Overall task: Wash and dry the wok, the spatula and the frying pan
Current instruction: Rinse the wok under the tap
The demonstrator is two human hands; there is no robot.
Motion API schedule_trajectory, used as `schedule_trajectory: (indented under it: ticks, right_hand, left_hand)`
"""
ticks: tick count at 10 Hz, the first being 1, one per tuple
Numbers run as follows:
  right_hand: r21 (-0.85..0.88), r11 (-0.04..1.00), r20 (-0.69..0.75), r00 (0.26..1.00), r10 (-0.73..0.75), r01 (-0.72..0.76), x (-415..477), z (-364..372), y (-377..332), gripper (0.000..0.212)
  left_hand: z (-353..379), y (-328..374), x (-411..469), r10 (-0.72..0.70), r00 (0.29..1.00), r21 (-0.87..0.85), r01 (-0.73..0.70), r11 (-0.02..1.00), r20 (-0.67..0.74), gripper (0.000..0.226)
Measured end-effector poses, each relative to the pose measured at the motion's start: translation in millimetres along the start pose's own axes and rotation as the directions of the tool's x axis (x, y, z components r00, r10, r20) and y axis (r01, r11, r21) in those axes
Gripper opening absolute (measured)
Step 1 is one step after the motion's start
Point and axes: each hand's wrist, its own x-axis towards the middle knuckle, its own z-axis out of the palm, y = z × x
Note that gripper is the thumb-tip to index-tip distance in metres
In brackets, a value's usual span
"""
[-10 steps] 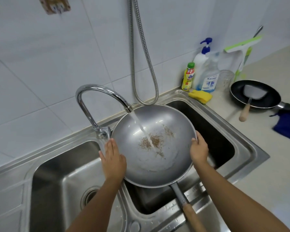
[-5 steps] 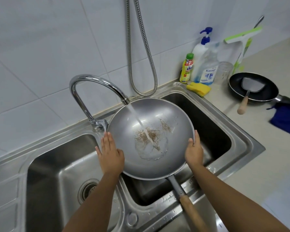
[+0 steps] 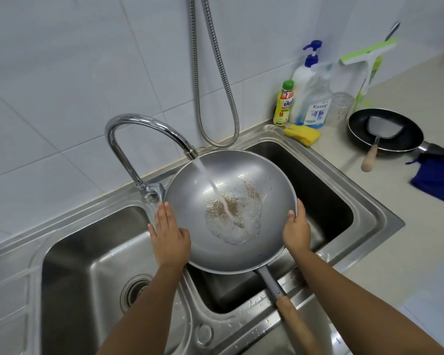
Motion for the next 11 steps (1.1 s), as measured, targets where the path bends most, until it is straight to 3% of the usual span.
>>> schedule_trajectory:
  ticks: [2, 3, 4, 5, 7, 8, 9, 10, 11]
  right_hand:
    - [-0.015, 1.0, -0.018, 1.0, 0.01, -0.01, -1, 1, 1, 0.048]
    - [-0.021, 1.0, -0.039, 0.999, -0.003, 0.002, -2, 2, 2, 0.047]
    - [-0.039, 0.999, -0.047, 0.999, -0.017, 0.016, 0, 3, 1, 0.047]
    - [-0.05, 0.999, -0.055, 0.998, -0.011, 0.009, 1, 3, 1, 0.047]
    - [-0.051, 0.998, -0.068, 0.997, -0.027, 0.024, 4, 3, 3, 0.048]
    - [-0.051, 0.998, -0.077, 0.997, -0.024, 0.02, 5, 4, 4, 0.048]
    - [-0.042, 0.999, -0.073, 0.997, -0.029, 0.026, 5, 5, 4, 0.047]
    - [-0.041, 0.999, -0.065, 0.998, -0.018, 0.016, 4, 4, 3, 0.047]
    - [-0.042, 0.999, -0.053, 0.998, -0.018, 0.016, 6, 2, 3, 0.048]
  left_hand:
    - [-3, 10, 1, -0.063, 0.998, -0.051, 0.065, 0.997, 0.031, 0.075]
    - [-5, 30, 0, -0.246, 0.965, -0.259, 0.26, 0.93, 0.087, 0.082]
    - [-12, 54, 13, -0.468, 0.866, -0.426, 0.496, 0.756, 0.177, 0.088]
    - [-15, 64, 29, -0.549, 0.804, -0.43, 0.589, 0.684, 0.229, 0.087]
    - [-16, 72, 31, -0.589, 0.784, -0.514, 0.594, 0.619, 0.197, 0.082]
    - [-21, 81, 31, -0.619, 0.771, -0.648, 0.55, 0.528, 0.151, 0.076]
    - [-55, 119, 50, -0.484, 0.875, -0.793, 0.285, 0.538, -0.013, 0.065]
    - [-76, 154, 84, -0.459, 0.886, -0.82, 0.22, 0.528, -0.058, 0.067]
    - [-57, 142, 104, -0.524, 0.851, -0.843, 0.267, 0.467, -0.02, 0.072]
